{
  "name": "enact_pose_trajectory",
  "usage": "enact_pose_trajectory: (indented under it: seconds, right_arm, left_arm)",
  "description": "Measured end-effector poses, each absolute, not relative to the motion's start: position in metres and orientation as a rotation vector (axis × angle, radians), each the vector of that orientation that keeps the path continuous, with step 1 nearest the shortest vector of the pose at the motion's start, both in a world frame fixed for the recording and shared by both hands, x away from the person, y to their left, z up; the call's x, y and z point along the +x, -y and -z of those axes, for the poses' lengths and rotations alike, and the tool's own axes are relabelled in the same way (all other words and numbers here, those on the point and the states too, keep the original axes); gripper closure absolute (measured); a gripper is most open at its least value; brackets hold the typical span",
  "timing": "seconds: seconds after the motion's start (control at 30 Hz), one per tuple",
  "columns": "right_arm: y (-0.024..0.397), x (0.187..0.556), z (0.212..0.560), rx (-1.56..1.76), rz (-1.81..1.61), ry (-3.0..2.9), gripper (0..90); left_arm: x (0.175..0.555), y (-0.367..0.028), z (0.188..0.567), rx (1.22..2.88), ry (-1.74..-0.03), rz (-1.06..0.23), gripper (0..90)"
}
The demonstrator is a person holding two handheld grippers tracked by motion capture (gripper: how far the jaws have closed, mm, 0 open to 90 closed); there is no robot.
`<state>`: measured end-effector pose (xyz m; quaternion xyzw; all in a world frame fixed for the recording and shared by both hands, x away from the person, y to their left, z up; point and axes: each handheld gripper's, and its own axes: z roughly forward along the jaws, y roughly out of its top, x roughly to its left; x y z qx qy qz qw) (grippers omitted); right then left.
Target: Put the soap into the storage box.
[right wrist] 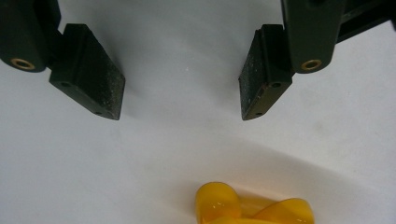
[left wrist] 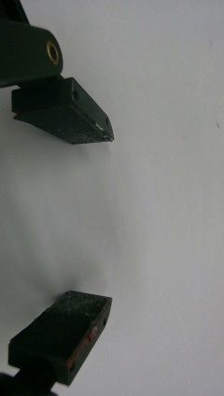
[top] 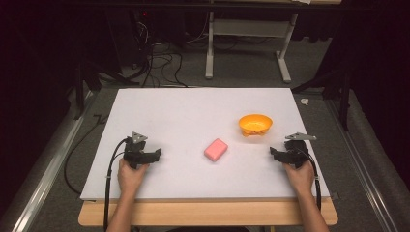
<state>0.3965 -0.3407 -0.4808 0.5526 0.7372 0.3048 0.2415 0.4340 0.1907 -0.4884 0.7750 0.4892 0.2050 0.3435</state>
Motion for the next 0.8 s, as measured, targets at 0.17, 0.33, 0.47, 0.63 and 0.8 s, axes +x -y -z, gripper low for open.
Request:
enact_pose_trajectory:
  seconds: [0.17,0.33,0.47,0.63,0.8]
  right_arm:
    - [0.3405,0.3969,0.4805,1.512,-0.831,-2.018,31.8]
    - [0.3407,0.3969,0.4801,1.513,-0.830,-2.023,31.8]
    - [0.3410,0.3971,0.4799,1.513,-0.830,-2.024,31.6]
    - [0.3406,0.3972,0.4790,1.524,-0.818,-2.014,28.7]
    - [0.3439,0.3944,0.4751,1.535,-0.851,-1.996,28.6]
  left_arm:
    - [0.4340,-0.1907,0.4886,2.010,-1.273,-0.536,18.2]
    - [0.4338,-0.1906,0.4884,2.014,-1.272,-0.535,18.2]
    - [0.4338,-0.1904,0.4884,2.014,-1.272,-0.537,18.3]
    - [0.4338,-0.1904,0.4884,2.013,-1.272,-0.536,18.3]
    - [0.4338,-0.1905,0.4884,2.013,-1.272,-0.536,18.3]
